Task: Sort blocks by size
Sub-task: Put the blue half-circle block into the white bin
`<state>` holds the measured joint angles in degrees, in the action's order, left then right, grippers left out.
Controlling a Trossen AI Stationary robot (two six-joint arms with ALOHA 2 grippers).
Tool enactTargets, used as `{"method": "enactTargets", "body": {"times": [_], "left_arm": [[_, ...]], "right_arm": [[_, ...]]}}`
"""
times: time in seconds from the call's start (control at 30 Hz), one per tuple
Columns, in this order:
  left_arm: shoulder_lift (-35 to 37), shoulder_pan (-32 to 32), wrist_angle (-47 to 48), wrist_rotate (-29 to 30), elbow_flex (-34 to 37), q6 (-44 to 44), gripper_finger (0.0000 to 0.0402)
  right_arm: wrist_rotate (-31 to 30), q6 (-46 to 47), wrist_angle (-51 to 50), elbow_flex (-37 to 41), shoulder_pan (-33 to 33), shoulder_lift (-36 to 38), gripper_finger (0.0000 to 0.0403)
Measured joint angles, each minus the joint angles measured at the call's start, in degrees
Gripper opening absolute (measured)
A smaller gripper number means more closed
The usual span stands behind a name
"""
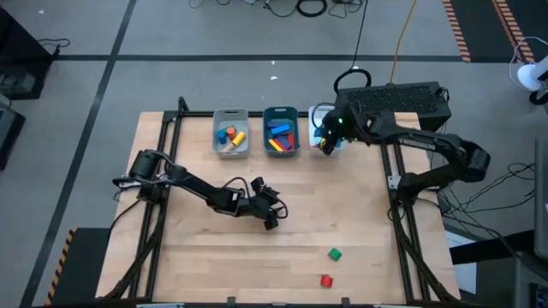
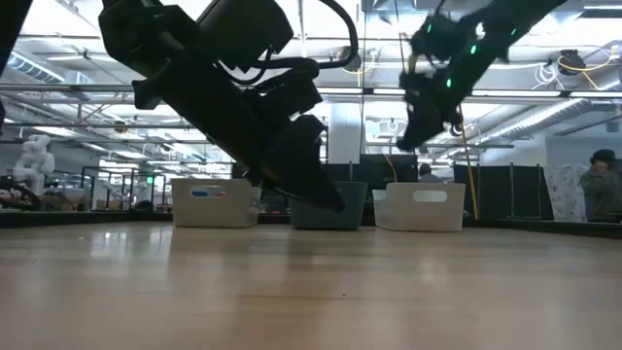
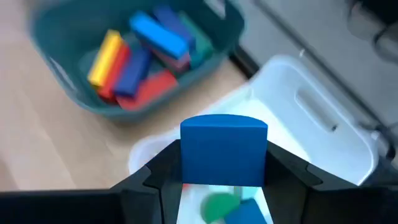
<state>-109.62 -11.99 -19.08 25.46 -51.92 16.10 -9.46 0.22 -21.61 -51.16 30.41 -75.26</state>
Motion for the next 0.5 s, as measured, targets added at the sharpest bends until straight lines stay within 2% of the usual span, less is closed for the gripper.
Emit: {"method": "enactTargets", "body": {"times": [0.1,0.2,0.5], "left_arm": [[0.0,0.4,0.1,0.0,0.0,0.0,0.0253],[0.0,0.4,0.1,0.0,0.0,0.0,0.0253],[0.0,0.3,0.3,0.0,0.0,0.0,0.0253]], "right_arm": [[3.9,-1.2,0.1,0.0,4.1,-4.2,0.0164],[4.0,-2.7,1.0,0.0,6.4,-8.3,0.0164],[8.4,-5.1,1.7,0.0,9.4,-15.9,0.0164]]}}
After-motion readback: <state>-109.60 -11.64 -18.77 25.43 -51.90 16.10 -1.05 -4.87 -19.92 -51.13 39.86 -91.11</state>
